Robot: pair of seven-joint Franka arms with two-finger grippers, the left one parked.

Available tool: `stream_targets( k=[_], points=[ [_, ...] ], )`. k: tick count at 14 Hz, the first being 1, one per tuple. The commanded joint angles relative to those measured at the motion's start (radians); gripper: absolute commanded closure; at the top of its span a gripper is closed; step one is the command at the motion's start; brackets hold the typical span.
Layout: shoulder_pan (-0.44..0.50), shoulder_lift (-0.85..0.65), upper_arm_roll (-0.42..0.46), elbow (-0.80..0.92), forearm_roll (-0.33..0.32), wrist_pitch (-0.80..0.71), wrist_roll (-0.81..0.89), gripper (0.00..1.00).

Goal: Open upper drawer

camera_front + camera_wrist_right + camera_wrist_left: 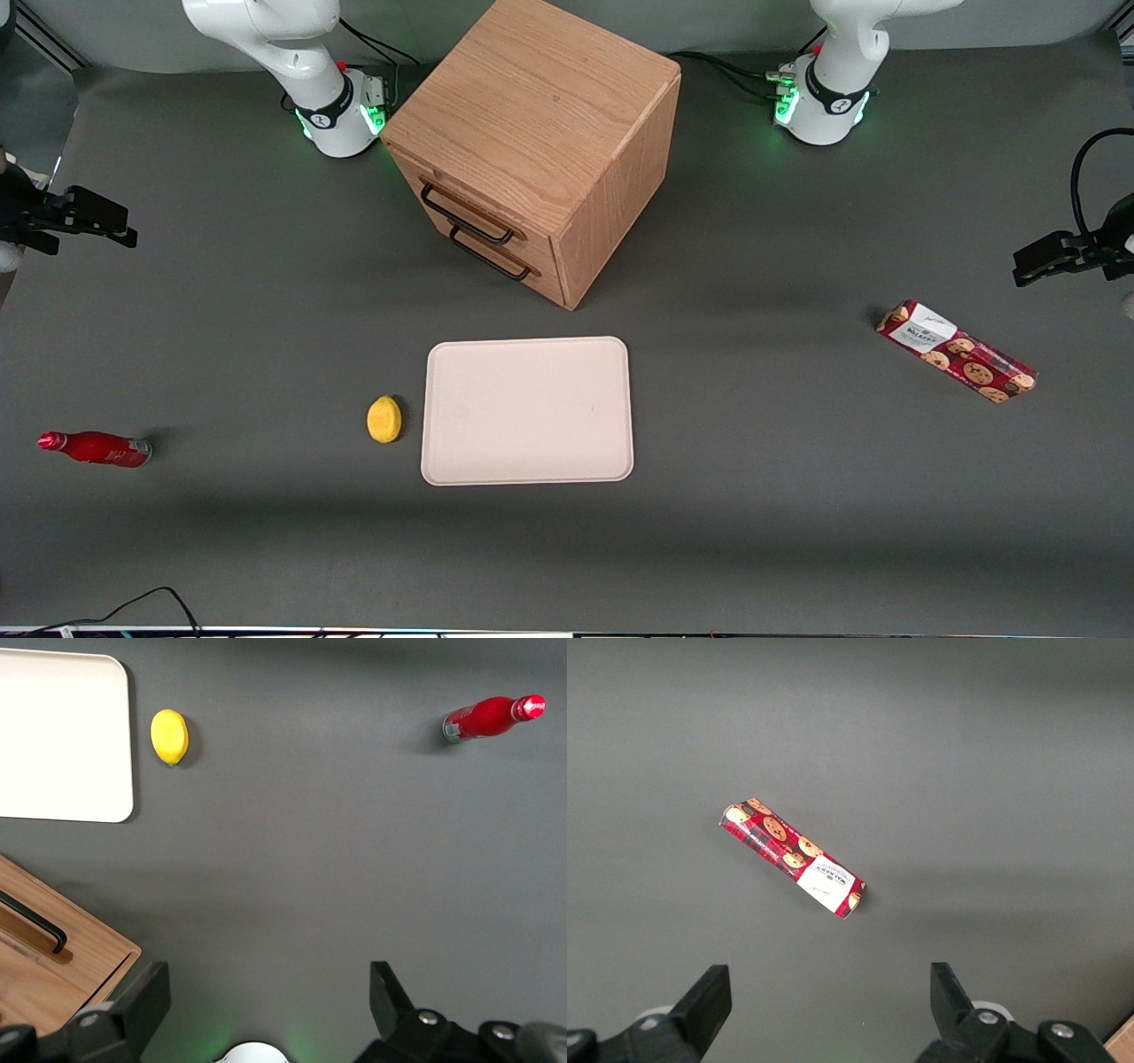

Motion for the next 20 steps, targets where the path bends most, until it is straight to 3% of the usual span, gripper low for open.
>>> stream_targets(
  k=[1, 15, 20],
  points=[
    [-0.015, 0.001, 0.014, 0.015, -0.012, -0.024, 0.006, 0.0],
    [-0.009, 0.007, 0.015, 0.024, -0.012, -0.029, -0.008, 0.0],
    [0.086, -0.003, 0.051, 0.029, -0.001, -0.078, -0.003, 0.0]
  ],
)
